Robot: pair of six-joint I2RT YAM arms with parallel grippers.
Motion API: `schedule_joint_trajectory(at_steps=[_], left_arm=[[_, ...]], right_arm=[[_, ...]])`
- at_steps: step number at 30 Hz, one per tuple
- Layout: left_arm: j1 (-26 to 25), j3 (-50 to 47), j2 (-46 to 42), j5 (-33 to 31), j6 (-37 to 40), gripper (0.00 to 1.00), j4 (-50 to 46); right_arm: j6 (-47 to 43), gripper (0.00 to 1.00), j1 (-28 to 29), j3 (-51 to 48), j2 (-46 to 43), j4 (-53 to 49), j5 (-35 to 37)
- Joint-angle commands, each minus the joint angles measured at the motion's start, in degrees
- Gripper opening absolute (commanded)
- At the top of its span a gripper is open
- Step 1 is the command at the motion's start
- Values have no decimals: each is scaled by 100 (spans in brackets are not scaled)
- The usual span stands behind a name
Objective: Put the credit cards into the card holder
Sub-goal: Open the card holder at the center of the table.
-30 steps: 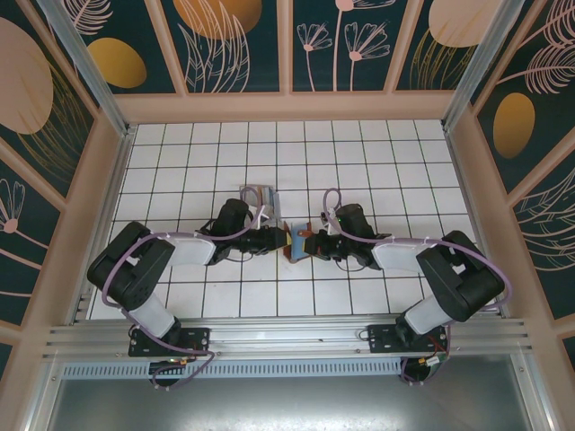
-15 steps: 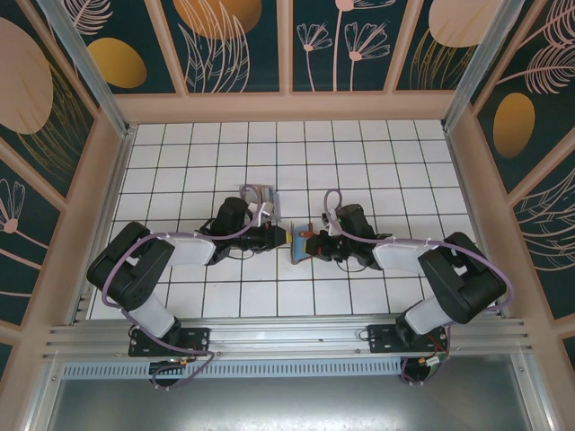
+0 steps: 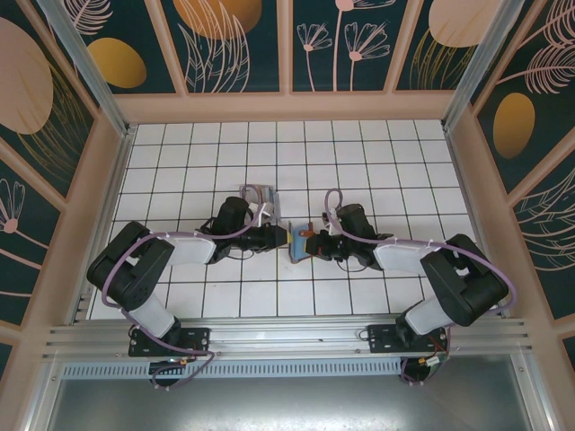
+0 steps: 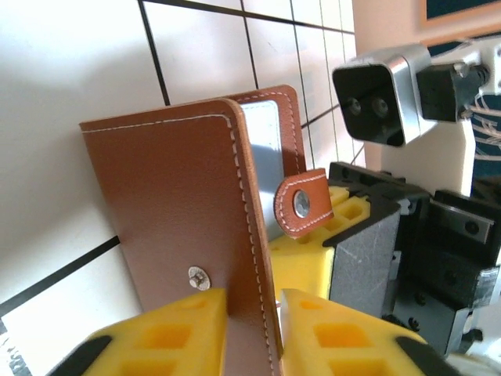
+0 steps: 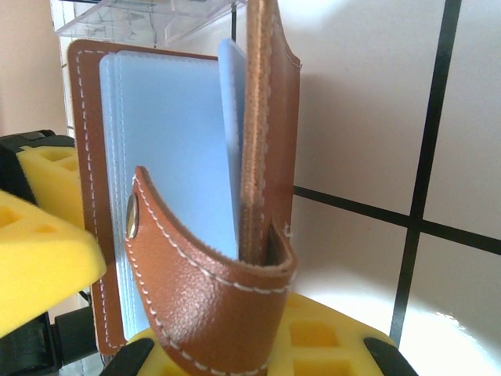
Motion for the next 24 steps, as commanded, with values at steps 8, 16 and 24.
schedule_joint_trajectory(at_steps=[8,16,24], left_arm=[[-8,213,144,-67,245,2,-288],[-11,288,161,-73,348,28,-453],[-8,326,243,-34,358,18,-459]], right_arm=[[-111,4,26,-49,-165,49,15],[-152,4,21,8,-127,34,-20],[-173,4,26,23,-90,22,-30]])
